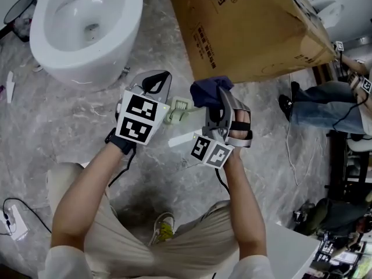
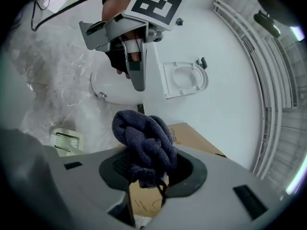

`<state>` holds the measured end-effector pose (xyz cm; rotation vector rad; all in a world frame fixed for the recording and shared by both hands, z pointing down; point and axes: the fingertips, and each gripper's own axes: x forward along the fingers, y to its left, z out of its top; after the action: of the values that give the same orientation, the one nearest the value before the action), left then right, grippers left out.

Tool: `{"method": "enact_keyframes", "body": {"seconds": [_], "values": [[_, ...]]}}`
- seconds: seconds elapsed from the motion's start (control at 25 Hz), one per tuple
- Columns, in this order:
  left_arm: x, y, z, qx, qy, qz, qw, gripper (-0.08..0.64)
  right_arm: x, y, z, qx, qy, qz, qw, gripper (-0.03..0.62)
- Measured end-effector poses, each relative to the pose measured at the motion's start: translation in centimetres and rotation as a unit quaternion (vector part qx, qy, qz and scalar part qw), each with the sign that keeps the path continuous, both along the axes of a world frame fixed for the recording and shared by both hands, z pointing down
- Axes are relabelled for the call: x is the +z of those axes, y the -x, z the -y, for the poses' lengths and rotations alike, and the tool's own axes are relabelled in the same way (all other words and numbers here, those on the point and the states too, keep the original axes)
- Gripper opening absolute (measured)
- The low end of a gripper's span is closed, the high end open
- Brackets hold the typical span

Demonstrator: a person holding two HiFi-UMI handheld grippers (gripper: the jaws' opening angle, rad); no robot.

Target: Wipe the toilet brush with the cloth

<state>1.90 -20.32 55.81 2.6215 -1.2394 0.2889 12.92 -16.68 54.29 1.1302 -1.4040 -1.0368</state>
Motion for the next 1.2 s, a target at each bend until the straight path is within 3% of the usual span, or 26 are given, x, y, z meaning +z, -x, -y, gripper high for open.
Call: {"method": "enact_keyframes", "body": {"seconds": [0.2, 0.4, 0.72, 1.2], "values": [[-0.3, -1.4, -0.3, 0.019, -0.009, 0.005, 0.9998, 0.0, -0.2, -0.3, -0.3, 0.003, 0.009, 0.064, 0.998, 0.144], [0.3, -1.7, -0.6, 0.029, -0.013, 0.017, 0.9994, 0.0, 1.0, 0.2, -0.9, -0.011, 0.021, 0.05, 0.998, 0.143], [0.3, -1.4, -0.6, 0.024, -0.009, 0.014, 0.9996, 0.0, 6.2, 1.0, -2.2, -0.024, 0.107, 0.059, 0.992, 0.14], [0.8, -1.2, -0.6, 0.026, -0.005, 0.019, 0.9995, 0.0, 8.1, 1.2, -2.6, -0.019, 0.149, 0.096, 0.984, 0.14]]}}
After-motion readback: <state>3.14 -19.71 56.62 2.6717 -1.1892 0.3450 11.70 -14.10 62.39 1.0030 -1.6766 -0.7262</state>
